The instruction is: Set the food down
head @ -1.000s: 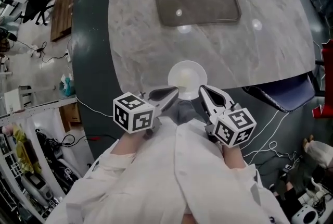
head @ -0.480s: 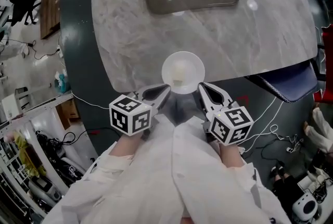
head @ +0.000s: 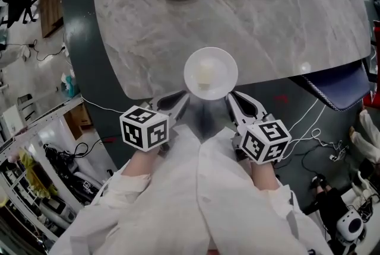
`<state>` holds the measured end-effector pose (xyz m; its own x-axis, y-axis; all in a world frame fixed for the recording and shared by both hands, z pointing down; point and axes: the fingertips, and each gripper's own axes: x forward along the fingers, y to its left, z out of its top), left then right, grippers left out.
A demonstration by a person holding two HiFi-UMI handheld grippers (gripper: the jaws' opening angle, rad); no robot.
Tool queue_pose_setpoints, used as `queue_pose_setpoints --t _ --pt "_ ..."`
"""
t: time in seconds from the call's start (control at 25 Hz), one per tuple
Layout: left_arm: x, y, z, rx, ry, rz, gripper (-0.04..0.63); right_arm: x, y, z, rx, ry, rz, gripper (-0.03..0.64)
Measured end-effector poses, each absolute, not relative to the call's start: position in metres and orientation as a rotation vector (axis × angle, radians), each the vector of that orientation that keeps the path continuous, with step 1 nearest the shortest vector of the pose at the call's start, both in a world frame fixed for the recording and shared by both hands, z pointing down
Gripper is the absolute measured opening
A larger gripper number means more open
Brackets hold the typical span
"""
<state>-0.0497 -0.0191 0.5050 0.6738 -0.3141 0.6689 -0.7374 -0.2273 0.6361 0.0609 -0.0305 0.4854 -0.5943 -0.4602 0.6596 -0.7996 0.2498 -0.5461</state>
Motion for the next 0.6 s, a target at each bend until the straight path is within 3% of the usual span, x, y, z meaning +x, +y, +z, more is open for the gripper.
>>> queue_pose_setpoints --t 0.36,0.48,0.6 --pt "-0.047 -0.015 0.514 1.77 -0.841 0.463 0.026 0.06 -0.014 0.506 1.103 -2.103 1.417 0.008" --pt "-0.043 -0.015 0.514 1.761 -0.83 0.452 0.049 0.062 -0.011 0.512 1.094 -2.075 1.461 0.104" --pt "-0.042 -0.016 0.517 1.747 -0.831 0.458 0.094 0.064 -0.013 0.518 1.117 -2.045 1.465 0.104"
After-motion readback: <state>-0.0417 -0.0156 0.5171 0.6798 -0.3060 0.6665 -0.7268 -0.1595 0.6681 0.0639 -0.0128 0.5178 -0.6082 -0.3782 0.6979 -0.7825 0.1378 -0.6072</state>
